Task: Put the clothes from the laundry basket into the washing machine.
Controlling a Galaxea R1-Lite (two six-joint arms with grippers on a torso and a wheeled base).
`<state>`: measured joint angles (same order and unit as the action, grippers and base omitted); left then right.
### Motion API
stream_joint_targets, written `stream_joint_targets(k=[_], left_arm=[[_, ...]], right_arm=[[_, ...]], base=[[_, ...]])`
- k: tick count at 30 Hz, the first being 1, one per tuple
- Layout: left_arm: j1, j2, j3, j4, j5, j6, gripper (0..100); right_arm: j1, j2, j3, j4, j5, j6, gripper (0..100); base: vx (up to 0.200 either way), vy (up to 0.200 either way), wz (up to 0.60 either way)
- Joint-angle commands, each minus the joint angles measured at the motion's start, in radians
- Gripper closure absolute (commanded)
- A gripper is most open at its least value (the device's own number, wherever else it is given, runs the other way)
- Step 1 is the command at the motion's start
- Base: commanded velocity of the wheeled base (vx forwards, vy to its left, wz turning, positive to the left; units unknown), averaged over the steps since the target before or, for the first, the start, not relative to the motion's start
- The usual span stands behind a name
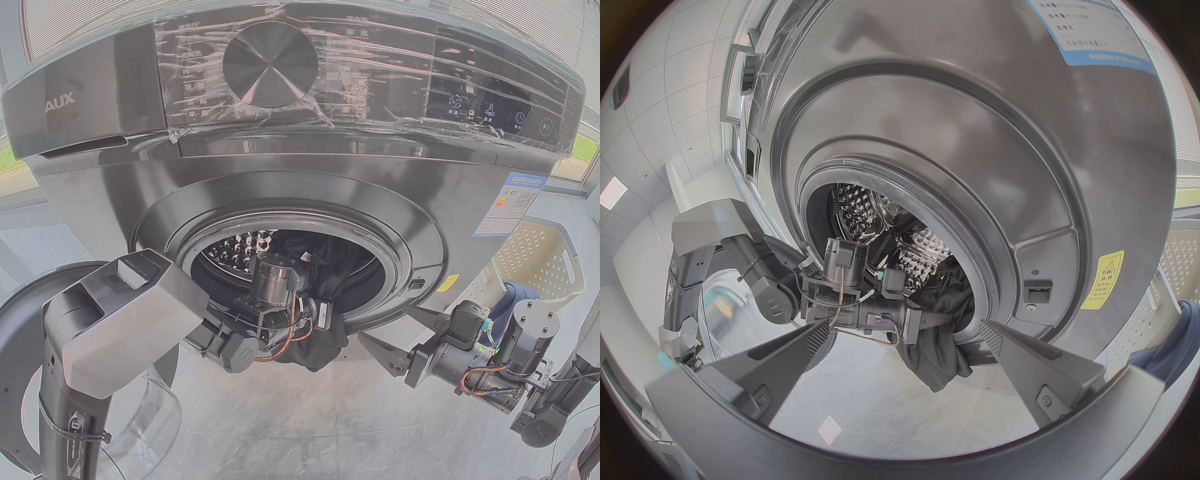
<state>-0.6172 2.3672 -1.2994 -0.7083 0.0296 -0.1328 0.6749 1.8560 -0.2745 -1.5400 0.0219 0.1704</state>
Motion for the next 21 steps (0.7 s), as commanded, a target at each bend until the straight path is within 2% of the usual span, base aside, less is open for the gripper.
stream_joint_targets(k=[1, 5, 8, 10, 14, 19, 20, 21], left_arm=[[0.021, 0.03, -0.06, -0.014, 0.001, -0.011, 100], [0.042, 0.027, -0.15, -0.026, 0.013, -0.031, 100], [0.059, 0.037, -0.273, -0.051, 0.035, -0.094, 100], [0.067, 0.06, -0.328, -0.056, 0.05, -0.11, 100], [0.076, 0.112, -0.419, -0.089, 0.07, -0.113, 100], [0.074, 0.125, -0.426, -0.094, 0.084, -0.113, 100], [0.074, 0.122, -0.423, -0.089, 0.084, -0.113, 0], [0.073, 0.119, -0.419, -0.085, 0.084, -0.114, 0]], right_arm=[[0.0, -0.001, 0.0, 0.0, 0.0, 0.0, 0], [-0.001, 0.0, -0.002, 0.0, 0.001, 0.0, 0], [-0.001, 0.003, -0.003, 0.0, 0.001, 0.0, 0], [-0.001, 0.003, -0.003, 0.0, 0.001, 0.0, 0], [-0.001, 0.003, -0.005, 0.0, 0.001, 0.0, 0], [-0.001, 0.002, -0.003, 0.0, 0.001, 0.0, 0], [-0.001, 0.002, -0.003, 0.0, 0.001, 0.0, 0], [-0.001, 0.002, -0.003, 0.0, 0.001, 0.0, 0]], base=[[0.0, 0.0, 0.0], [0.0, 0.0, 0.0], [0.0, 0.0, 0.0], [0.0, 0.0, 0.0], [0.0, 0.0, 0.0], [0.0, 0.0, 0.0], [0.0, 0.0, 0.0], [0.0, 0.0, 0.0]])
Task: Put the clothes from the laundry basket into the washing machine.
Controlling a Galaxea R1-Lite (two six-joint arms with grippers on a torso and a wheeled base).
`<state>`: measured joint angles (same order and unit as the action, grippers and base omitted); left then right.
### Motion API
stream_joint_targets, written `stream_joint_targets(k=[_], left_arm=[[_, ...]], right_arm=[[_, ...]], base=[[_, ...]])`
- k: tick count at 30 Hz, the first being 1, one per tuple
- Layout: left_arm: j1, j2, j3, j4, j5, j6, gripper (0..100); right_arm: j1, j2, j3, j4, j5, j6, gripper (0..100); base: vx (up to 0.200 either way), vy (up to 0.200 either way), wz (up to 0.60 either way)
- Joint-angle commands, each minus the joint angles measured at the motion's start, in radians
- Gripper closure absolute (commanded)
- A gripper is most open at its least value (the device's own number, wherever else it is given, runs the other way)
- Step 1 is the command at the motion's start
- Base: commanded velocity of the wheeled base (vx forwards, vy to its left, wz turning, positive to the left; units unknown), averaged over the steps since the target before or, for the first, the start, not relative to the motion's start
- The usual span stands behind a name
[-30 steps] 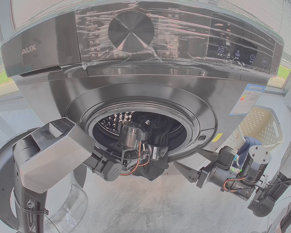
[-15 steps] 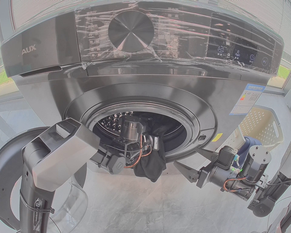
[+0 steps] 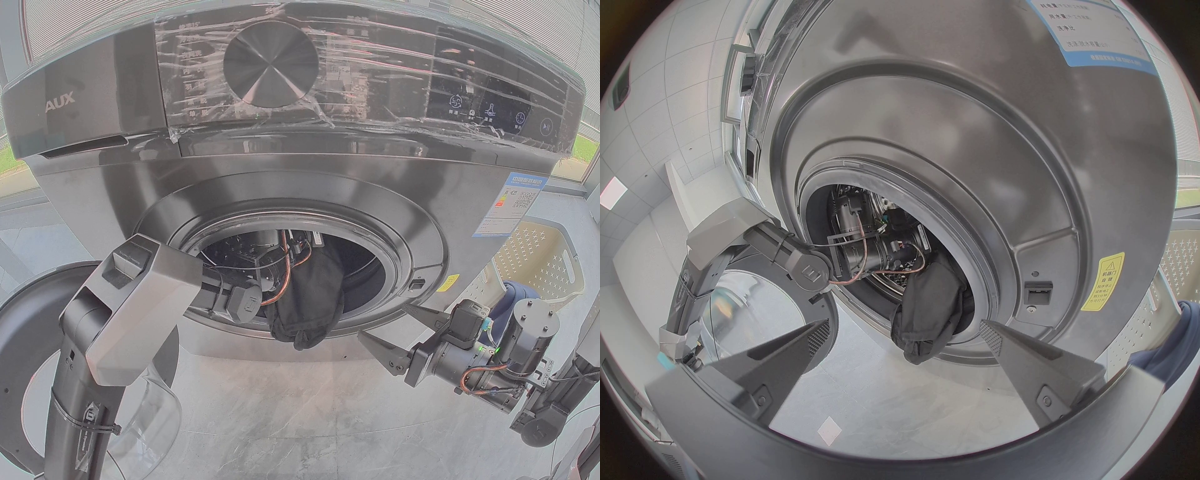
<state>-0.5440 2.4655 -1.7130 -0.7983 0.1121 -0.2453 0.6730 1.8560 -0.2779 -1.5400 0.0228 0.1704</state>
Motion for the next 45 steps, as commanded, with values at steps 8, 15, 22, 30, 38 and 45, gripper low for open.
stream_joint_targets(k=[8, 15, 22, 30, 38, 45], left_arm=[[-0.037, -0.134, 0.26, 0.122, -0.015, 0.003, 0], [-0.042, -0.138, 0.401, 0.136, -0.055, 0.032, 0], [-0.028, -0.042, 0.334, 0.071, -0.071, 0.038, 0], [-0.024, -0.028, 0.277, 0.062, -0.072, 0.034, 100], [-0.005, -0.008, 0.084, 0.056, -0.028, 0.009, 100], [0.009, 0.116, -0.158, -0.015, 0.027, -0.011, 100]], right_arm=[[0.0, 0.005, 0.0, 0.0, 0.0, 0.0, 0], [0.002, 0.005, 0.0, 0.0, 0.0, 0.0, 0], [0.025, -0.006, -0.011, -0.002, -0.004, 0.0, 0], [0.023, -0.014, -0.014, -0.003, -0.003, 0.0, 0], [0.02, -0.012, -0.014, -0.003, -0.001, 0.0, 0], [0.022, -0.012, -0.014, -0.003, -0.003, 0.0, 0]], base=[[0.0, 0.0, 0.0], [0.0, 0.0, 0.0], [0.0, 0.0, 0.0], [0.0, 0.0, 0.0], [0.0, 0.0, 0.0], [0.0, 0.0, 0.0]])
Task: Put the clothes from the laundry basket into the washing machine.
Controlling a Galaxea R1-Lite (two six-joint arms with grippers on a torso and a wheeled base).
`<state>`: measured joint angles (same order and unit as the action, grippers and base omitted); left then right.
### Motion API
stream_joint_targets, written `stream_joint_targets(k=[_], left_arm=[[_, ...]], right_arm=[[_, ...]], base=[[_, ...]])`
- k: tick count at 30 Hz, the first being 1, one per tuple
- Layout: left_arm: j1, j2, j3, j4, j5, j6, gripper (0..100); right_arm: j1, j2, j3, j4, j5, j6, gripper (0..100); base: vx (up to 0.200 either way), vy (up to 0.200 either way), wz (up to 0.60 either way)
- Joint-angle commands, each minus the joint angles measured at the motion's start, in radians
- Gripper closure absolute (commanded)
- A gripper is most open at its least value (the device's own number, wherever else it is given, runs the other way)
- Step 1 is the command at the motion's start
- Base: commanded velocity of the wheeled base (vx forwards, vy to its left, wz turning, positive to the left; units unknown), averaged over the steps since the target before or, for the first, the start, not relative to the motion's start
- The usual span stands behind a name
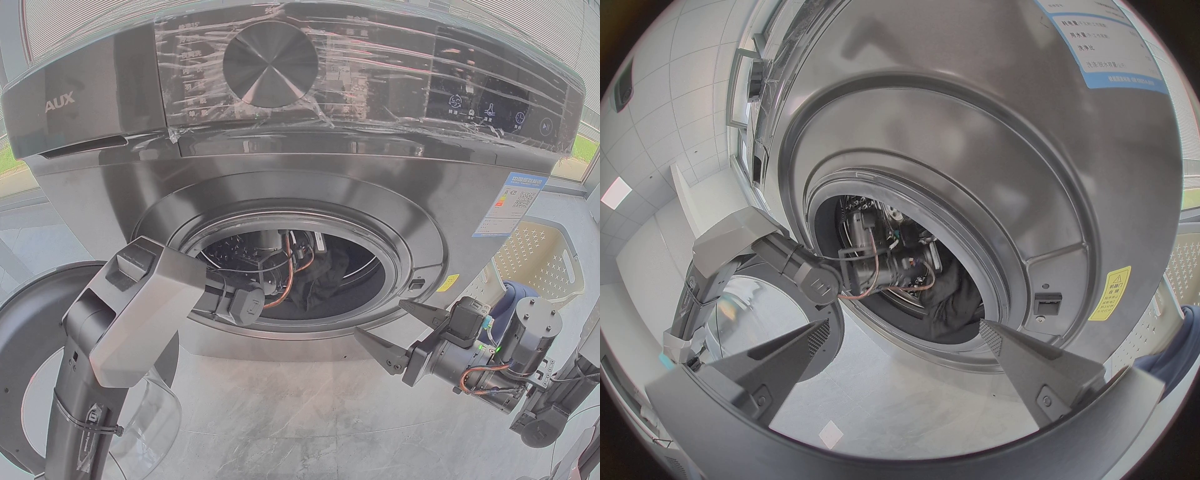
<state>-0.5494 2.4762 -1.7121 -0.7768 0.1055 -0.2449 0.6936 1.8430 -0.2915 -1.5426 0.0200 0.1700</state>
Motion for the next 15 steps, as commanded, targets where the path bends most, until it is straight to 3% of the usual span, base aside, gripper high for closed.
stream_joint_targets(k=[1, 3, 14, 15], left_arm=[[0.017, 0.13, -0.231, -0.029, 0.049, -0.011, 100], [0.023, 0.147, -0.288, -0.019, 0.054, -0.011, 100], [0.035, 0.153, -0.288, -0.024, 0.059, -0.014, 100], [0.035, 0.153, -0.288, -0.024, 0.059, -0.014, 0]], right_arm=[[0.001, -0.001, 0.0, -0.001, 0.0, 0.0, 0], [-0.002, -0.001, 0.0, -0.001, 0.0, 0.0, 0], [-0.002, 0.002, 0.0, -0.001, 0.005, 0.0, 0], [-0.002, 0.002, 0.0, -0.001, 0.005, 0.0, 0]], base=[[0.0, 0.0, 0.0], [0.0, 0.0, 0.0], [0.0, 0.0, 0.0], [0.0, 0.0, 0.0]])
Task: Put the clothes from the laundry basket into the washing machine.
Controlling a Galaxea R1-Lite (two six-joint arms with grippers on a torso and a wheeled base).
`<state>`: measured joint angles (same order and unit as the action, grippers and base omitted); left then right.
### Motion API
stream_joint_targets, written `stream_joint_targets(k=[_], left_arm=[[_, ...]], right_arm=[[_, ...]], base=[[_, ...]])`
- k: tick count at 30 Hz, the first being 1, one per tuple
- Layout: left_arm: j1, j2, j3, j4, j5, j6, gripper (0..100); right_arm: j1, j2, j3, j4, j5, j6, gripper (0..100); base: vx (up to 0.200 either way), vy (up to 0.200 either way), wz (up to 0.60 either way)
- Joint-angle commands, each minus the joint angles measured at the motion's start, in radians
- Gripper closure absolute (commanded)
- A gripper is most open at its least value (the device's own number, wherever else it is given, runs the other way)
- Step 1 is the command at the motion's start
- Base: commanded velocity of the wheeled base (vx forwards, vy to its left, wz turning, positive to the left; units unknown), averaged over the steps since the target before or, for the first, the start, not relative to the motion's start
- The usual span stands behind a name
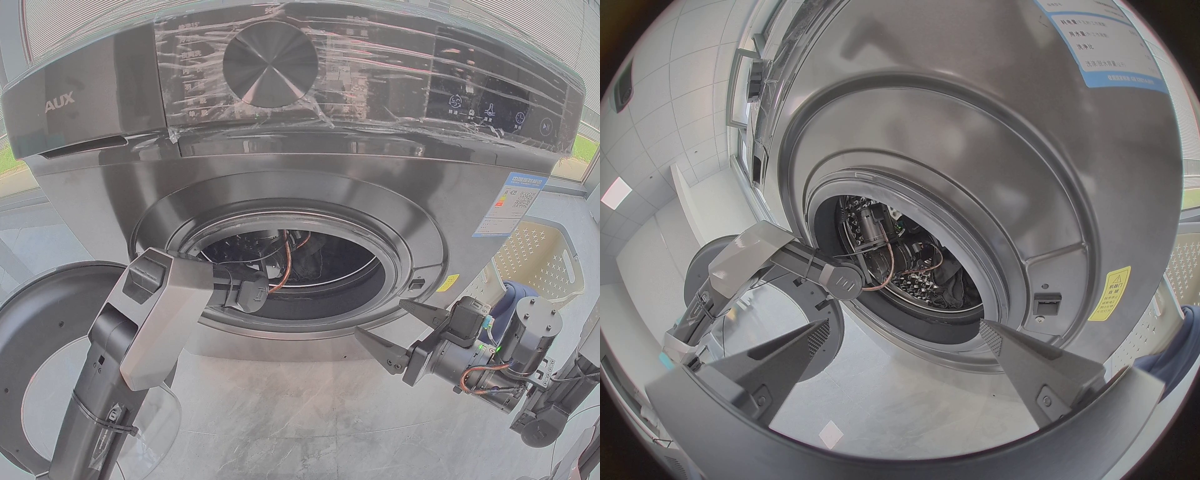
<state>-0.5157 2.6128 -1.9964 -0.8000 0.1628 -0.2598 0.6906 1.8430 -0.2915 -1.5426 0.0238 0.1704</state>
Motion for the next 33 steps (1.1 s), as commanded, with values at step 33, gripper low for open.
stream_joint_targets(k=[33], left_arm=[[-0.173, -0.382, 1.068, -0.294, -0.094, 0.22, 0]], right_arm=[[0.004, -0.022, 0.034, 0.001, 0.004, 0.0, 0]], base=[[0.0, 0.0, 0.0]])
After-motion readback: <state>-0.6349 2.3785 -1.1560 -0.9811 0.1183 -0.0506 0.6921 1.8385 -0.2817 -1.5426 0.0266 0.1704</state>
